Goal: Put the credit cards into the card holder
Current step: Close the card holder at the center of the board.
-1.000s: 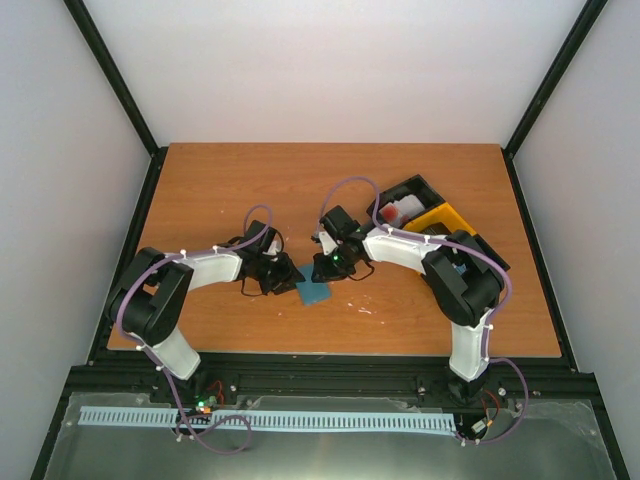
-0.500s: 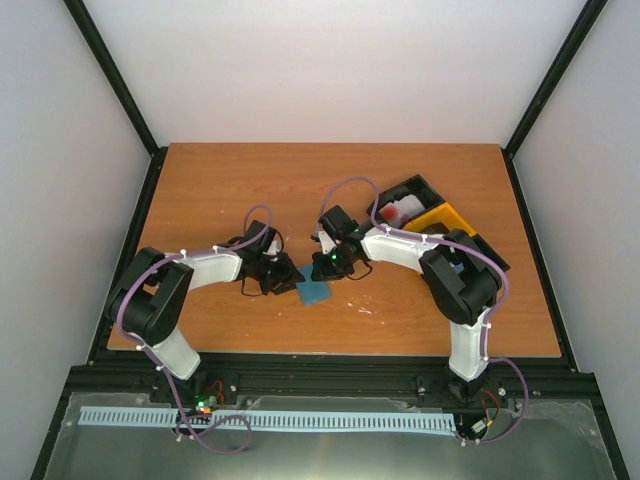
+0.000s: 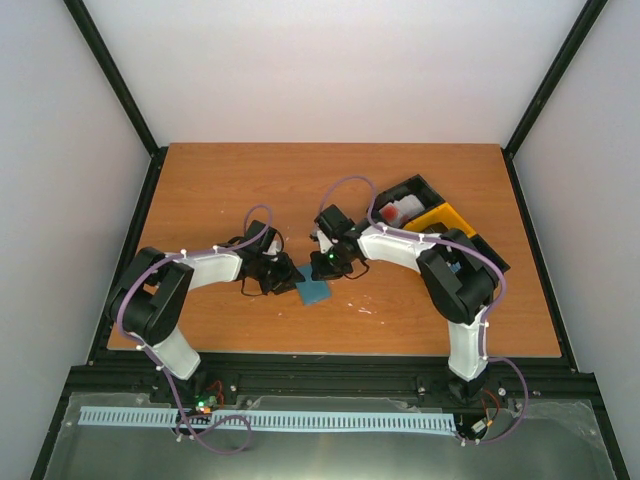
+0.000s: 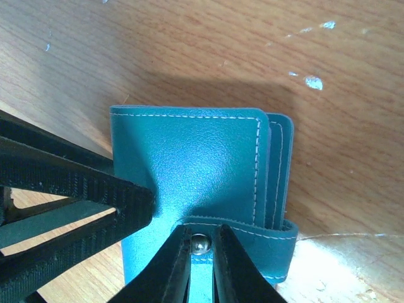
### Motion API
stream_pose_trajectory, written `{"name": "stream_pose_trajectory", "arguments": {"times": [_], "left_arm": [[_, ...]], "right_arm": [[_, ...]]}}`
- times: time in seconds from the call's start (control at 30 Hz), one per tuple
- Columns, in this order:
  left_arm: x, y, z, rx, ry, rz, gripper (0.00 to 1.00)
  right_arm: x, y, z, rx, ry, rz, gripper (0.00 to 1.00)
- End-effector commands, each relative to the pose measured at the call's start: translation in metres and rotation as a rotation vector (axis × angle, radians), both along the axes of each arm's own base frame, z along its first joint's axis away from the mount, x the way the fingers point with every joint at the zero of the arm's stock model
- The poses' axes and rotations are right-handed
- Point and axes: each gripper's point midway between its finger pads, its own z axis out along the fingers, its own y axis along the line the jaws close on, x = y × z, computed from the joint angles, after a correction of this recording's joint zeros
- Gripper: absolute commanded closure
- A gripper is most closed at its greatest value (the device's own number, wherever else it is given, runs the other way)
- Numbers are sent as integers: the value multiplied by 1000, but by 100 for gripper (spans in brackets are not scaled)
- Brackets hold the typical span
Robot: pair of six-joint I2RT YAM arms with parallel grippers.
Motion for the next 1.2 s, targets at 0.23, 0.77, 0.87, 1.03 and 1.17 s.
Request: {"name": "stream_pose_trajectory", "arguments": {"times": [0.23, 0.77, 0.87, 1.03, 1.17], "left_arm": [[-18, 15, -31, 102, 69, -3, 69], [-17, 13, -34, 102, 74, -7, 69], [-16, 13, -31, 100, 64, -6, 69], [8, 11, 5, 110, -84, -25, 65], [33, 16, 65, 130, -313, -22, 49]], "right_arm": [[-10, -14, -37, -235, 11, 5, 92], [-45, -36, -88, -429, 66, 43, 97], [-42, -35, -81, -420, 32, 31, 97], [3, 0, 23, -192, -201, -24, 95], [29, -10, 115, -44, -377, -140, 84]]}}
